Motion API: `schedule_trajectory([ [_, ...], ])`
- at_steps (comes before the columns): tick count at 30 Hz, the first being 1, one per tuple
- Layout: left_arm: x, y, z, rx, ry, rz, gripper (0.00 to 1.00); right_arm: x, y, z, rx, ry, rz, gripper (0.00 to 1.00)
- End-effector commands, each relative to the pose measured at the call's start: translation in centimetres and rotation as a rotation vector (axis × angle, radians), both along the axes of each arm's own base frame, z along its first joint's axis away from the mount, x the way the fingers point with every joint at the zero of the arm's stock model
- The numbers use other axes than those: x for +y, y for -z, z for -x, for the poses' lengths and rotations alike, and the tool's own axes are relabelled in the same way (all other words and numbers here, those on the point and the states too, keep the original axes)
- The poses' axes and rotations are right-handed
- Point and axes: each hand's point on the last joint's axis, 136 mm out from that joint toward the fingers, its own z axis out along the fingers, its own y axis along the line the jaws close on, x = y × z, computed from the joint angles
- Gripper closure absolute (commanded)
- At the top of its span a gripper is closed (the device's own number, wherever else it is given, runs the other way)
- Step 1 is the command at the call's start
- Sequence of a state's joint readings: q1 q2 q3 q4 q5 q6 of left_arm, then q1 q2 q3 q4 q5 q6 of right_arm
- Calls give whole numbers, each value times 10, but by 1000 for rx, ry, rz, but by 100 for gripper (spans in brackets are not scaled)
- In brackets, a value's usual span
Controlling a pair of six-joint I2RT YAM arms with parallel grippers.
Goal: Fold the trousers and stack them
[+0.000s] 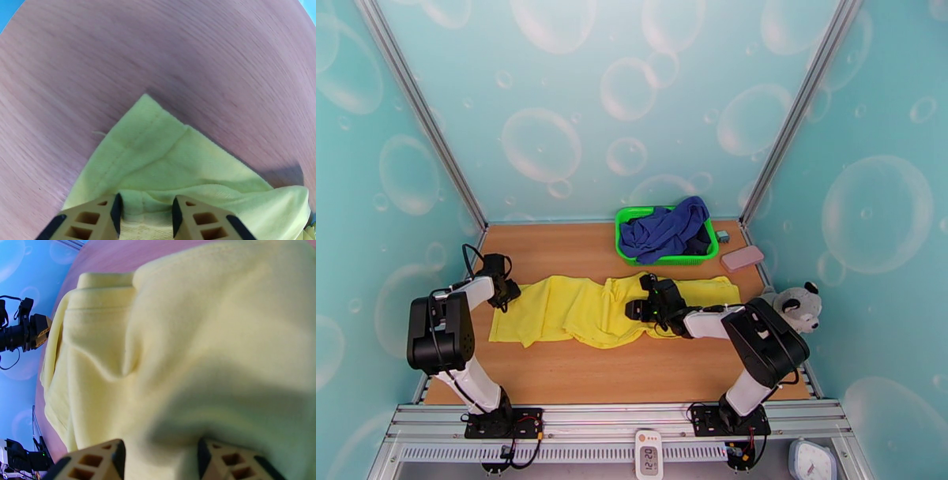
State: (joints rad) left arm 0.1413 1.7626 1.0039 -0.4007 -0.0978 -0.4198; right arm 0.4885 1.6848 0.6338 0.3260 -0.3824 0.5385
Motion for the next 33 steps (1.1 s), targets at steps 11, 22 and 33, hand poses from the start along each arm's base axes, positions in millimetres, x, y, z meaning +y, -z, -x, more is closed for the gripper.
schedule_trajectory([
  [11, 10, -1, 12, -10, -39, 38, 100, -21, 48, 37, 199, 13, 100, 47],
  [22, 21, -38, 5, -53, -14, -46, 100, -19, 46, 35, 196, 8, 103, 47],
  [33, 30, -50, -29, -57, -8, -93, 100, -17, 43, 34, 191, 8, 107, 47],
])
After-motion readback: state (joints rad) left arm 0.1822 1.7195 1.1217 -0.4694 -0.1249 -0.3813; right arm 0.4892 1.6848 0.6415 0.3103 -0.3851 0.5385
